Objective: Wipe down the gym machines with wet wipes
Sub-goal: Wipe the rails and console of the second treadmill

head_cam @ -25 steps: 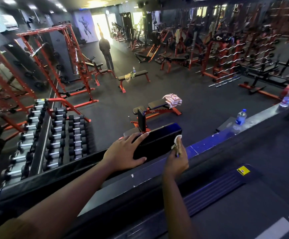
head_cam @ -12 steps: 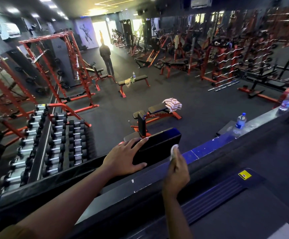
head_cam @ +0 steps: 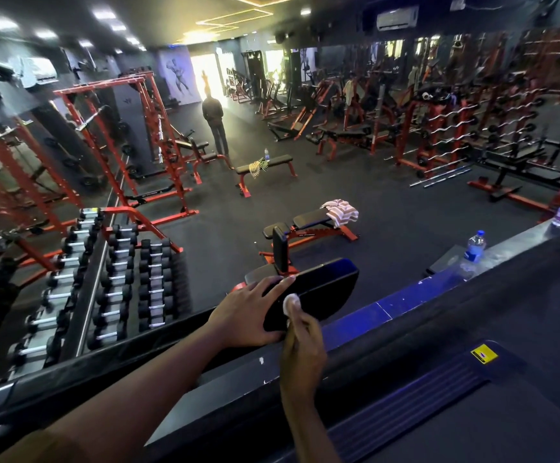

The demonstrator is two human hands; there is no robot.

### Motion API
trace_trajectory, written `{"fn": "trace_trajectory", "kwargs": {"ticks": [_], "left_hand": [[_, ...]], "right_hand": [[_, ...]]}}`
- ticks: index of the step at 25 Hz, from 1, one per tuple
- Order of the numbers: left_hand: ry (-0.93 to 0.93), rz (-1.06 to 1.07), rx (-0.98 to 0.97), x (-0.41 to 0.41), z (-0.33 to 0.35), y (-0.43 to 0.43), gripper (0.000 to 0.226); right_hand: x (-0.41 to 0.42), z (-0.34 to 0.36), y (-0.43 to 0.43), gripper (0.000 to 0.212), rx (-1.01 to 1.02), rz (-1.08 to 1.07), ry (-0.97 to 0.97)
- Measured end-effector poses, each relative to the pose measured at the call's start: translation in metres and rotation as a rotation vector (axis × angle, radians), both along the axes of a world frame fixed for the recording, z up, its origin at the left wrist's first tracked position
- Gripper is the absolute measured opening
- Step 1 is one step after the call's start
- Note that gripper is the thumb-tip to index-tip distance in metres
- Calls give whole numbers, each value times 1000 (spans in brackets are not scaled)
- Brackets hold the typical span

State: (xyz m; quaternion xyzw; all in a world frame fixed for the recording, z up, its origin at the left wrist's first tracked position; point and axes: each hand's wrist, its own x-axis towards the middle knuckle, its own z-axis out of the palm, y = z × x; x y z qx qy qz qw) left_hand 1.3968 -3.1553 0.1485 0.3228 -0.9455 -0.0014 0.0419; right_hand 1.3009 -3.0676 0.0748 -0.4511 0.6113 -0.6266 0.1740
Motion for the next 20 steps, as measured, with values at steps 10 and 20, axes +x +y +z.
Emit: {"fn": "trace_trajectory", "kwargs": {"ticks": [10, 20], "left_hand": [[-63, -8, 11, 2, 1, -2, 102], [84, -92, 303, 37, 19, -13, 102]], "right_hand": [[-66, 4, -30, 42, -143, -590, 22], [44, 8, -9, 35, -181, -148, -58]]}}
